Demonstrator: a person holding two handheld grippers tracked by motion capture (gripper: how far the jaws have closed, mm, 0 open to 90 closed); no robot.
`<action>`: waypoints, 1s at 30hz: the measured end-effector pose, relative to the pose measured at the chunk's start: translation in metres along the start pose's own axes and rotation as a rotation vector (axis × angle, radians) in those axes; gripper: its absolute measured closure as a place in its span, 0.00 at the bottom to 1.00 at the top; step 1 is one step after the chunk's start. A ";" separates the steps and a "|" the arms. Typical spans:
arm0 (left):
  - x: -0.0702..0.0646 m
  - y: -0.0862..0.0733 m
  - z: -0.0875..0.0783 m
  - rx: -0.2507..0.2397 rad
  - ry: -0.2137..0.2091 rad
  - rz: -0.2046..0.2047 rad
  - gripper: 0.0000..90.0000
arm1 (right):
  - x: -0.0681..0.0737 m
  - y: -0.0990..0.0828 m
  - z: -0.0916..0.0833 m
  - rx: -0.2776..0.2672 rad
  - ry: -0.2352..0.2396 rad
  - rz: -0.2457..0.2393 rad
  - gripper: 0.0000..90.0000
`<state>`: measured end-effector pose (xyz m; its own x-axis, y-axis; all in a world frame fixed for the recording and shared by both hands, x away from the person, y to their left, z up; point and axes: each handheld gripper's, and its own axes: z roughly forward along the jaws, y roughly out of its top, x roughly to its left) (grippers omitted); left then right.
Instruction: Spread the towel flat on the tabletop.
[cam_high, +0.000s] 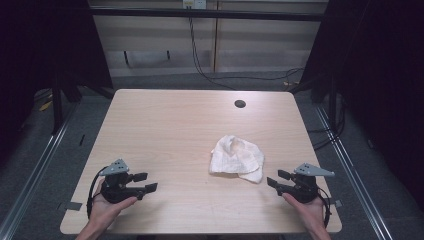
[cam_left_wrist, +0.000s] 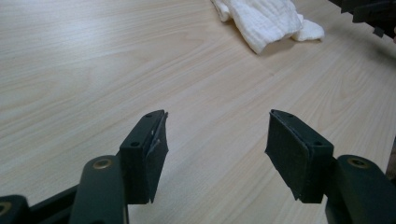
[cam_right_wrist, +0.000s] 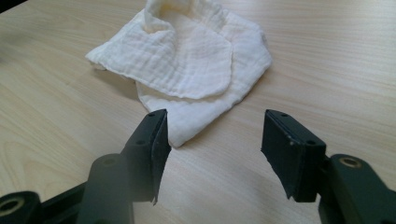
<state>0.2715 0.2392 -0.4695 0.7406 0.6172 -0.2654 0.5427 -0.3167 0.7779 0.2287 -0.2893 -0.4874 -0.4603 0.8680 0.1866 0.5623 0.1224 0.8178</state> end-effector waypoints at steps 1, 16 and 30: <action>0.000 0.000 0.000 0.000 0.000 0.000 0.42 | 0.000 0.000 0.000 0.000 0.000 0.000 0.46; 0.000 -0.001 -0.001 0.000 0.024 -0.003 0.40 | 0.001 0.011 0.011 0.032 0.019 -0.037 0.35; 0.003 0.000 -0.002 -0.005 0.030 -0.010 0.39 | -0.003 0.061 0.044 0.039 0.067 -0.085 0.35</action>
<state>0.2736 0.2425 -0.4690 0.7229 0.6419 -0.2556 0.5478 -0.3070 0.7782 0.2947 -0.2632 -0.4617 -0.5521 0.8194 0.1544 0.5450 0.2145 0.8105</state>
